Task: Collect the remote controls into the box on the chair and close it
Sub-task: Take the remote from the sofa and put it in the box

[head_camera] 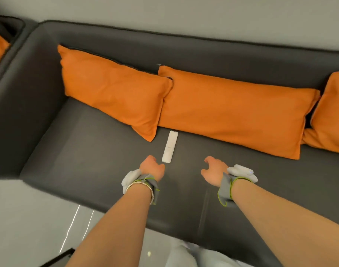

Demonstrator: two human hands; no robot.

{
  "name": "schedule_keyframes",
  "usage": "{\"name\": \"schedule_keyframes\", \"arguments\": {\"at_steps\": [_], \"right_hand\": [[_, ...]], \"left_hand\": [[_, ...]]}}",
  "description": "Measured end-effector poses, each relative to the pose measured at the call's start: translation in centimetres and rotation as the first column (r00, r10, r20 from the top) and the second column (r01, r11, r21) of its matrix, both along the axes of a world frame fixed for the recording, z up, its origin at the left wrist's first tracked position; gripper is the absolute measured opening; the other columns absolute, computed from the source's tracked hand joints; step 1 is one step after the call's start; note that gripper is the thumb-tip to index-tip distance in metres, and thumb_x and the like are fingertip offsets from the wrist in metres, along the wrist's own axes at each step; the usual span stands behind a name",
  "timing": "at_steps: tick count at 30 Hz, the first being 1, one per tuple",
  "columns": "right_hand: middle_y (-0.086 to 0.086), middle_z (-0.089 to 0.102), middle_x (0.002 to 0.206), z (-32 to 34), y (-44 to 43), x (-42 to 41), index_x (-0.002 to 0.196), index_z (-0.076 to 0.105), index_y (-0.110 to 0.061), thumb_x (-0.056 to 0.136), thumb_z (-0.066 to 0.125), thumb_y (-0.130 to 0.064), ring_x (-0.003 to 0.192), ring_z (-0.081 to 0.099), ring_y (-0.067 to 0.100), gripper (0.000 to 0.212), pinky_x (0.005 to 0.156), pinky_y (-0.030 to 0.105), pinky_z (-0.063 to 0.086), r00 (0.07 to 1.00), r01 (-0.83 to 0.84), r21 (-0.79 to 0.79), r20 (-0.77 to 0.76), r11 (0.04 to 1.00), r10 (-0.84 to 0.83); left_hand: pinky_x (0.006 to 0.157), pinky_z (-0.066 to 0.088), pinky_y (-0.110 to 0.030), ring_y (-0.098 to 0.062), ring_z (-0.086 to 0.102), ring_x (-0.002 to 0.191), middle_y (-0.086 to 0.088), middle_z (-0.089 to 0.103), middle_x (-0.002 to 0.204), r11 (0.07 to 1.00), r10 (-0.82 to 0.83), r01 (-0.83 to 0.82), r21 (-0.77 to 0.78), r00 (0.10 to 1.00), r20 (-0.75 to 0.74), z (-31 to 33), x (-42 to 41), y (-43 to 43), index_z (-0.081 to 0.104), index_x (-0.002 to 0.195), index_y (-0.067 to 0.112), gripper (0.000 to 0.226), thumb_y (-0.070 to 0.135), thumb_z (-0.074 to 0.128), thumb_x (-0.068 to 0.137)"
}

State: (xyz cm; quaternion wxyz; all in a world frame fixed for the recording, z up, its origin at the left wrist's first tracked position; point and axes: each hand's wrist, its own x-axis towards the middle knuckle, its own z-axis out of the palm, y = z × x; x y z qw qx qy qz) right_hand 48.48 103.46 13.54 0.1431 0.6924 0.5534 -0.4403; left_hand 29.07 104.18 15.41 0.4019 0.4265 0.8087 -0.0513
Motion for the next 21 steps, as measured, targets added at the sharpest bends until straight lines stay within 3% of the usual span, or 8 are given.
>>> {"name": "schedule_keyframes", "arguments": {"at_steps": [3,8,13,16,19,21], "right_hand": [[0.015,0.054,0.130,-4.5,1.5,-0.4,0.134,0.042,-0.013,0.091,0.048,-0.029,0.115,0.056,0.034,0.047,0.093,0.035,0.047,0.995,0.061,-0.048,0.079,0.997,-0.058],[0.016,0.046,0.138,-9.8,1.2,-1.1,0.137,0.039,-0.015,0.089,0.052,-0.029,0.125,0.044,0.038,0.052,0.104,0.039,0.038,0.976,0.173,-0.082,0.145,0.981,-0.160],[0.006,0.016,0.156,-14.7,-1.9,-1.4,0.144,0.027,-0.021,0.086,0.053,-0.029,0.136,0.026,0.035,0.064,0.108,0.042,0.035,0.972,0.197,-0.142,0.159,0.970,-0.174],[0.005,0.013,0.157,-14.7,-2.1,-1.6,0.143,0.028,-0.023,0.084,0.054,-0.031,0.136,0.024,0.035,0.065,0.107,0.045,0.036,0.963,0.223,-0.123,0.181,0.967,-0.199],[0.010,0.032,0.149,-13.6,-1.2,-1.7,0.139,0.037,-0.023,0.084,0.052,-0.033,0.129,0.038,0.036,0.057,0.105,0.042,0.038,0.938,0.339,-0.162,0.134,0.927,-0.320],[0.012,0.044,0.139,-10.4,-1.8,-1.1,0.137,0.041,-0.023,0.084,0.051,-0.037,0.123,0.046,0.037,0.056,0.104,0.041,0.041,0.897,0.440,-0.144,0.111,0.886,-0.427]], "left_hand": [[0.082,0.045,-0.035,-0.033,0.058,0.101,-0.015,0.059,0.119,0.992,-0.104,0.104,-0.072,0.994,-0.008,-5.4,0.8,3.6,0.049,0.123,0.003,0.041,0.025,0.052,0.088],[0.097,0.044,-0.042,-0.037,0.054,0.118,-0.019,0.053,0.130,0.969,-0.214,0.200,-0.142,0.973,-0.091,-12.5,2.3,5.5,0.043,0.125,0.001,0.053,0.029,0.062,0.083],[0.101,0.038,-0.039,-0.034,0.049,0.118,-0.016,0.046,0.132,0.947,-0.317,0.289,-0.141,0.910,-0.265,-17.8,3.2,5.6,0.037,0.127,0.003,0.073,0.033,0.075,0.074],[0.098,0.041,-0.042,-0.037,0.051,0.117,-0.018,0.047,0.131,0.957,-0.285,0.266,-0.117,0.935,-0.211,-17.7,3.1,6.3,0.038,0.126,0.002,0.066,0.023,0.074,0.075],[0.089,0.046,-0.041,-0.038,0.056,0.113,-0.018,0.055,0.126,0.963,-0.230,0.213,-0.163,0.969,-0.091,-16.2,3.5,6.9,0.044,0.122,0.001,0.054,0.020,0.067,0.077],[0.082,0.051,-0.038,-0.038,0.062,0.102,-0.020,0.062,0.113,0.966,-0.174,0.184,-0.181,0.982,0.071,-12.6,4.7,6.4,0.053,0.117,-0.001,0.042,0.018,0.060,0.080]]}}
